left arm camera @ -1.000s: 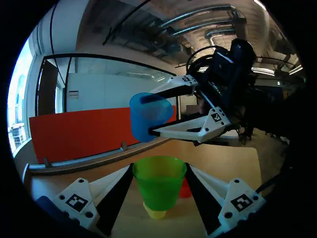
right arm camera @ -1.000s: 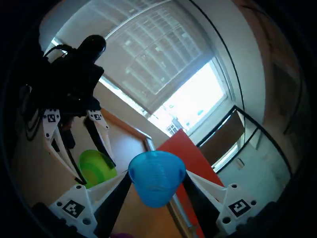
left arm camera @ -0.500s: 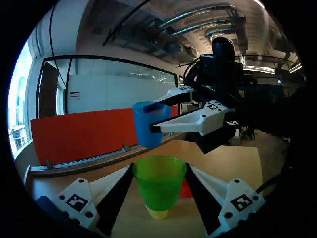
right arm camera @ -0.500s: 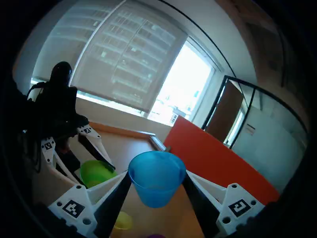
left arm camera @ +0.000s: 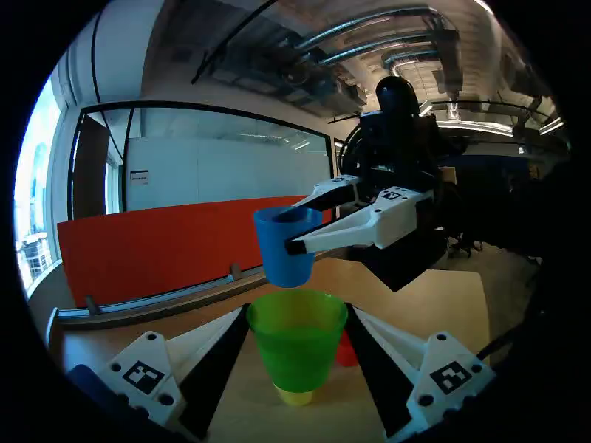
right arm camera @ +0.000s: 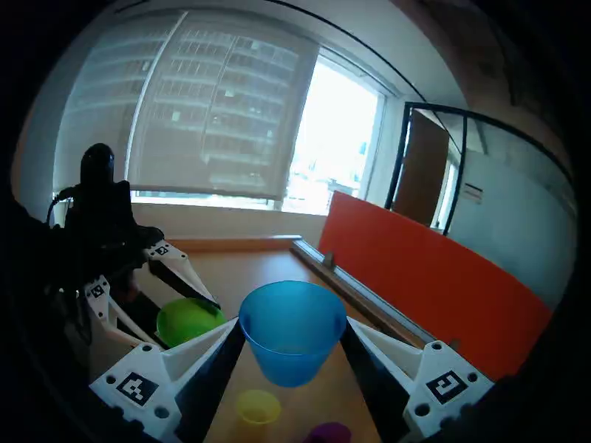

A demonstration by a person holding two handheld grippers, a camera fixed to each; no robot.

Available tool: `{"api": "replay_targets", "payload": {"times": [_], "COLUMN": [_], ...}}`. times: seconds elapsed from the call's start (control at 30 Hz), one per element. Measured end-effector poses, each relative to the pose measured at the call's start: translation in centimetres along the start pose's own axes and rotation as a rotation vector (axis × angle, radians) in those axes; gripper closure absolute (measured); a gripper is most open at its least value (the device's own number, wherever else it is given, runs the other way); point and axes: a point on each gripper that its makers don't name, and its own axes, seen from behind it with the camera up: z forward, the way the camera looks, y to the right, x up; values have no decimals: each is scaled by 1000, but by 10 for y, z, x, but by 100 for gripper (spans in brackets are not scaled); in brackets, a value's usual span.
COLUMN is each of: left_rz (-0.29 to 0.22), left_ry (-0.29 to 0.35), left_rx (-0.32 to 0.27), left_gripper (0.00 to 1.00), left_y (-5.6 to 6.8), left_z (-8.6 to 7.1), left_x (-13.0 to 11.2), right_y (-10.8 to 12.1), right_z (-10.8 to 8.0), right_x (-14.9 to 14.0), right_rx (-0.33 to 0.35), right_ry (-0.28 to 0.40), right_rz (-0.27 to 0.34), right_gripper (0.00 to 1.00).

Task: Pour water

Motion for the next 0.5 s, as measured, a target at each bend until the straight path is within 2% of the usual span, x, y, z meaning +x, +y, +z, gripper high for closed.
{"api": "replay_targets", "payload": {"times": [0.5], "left_rz": [1], "left_ry": [-14], "left_rx": [10], "left_gripper": [10], "left_y": [-6], "left_z": [-2], "left_x": [-2], "right_y": [4], "right_z": [-5], "right_x": [-14], "right_rx": [-10], "right_ry": [-23], "right_rz": [23], "right_gripper": [10]}}
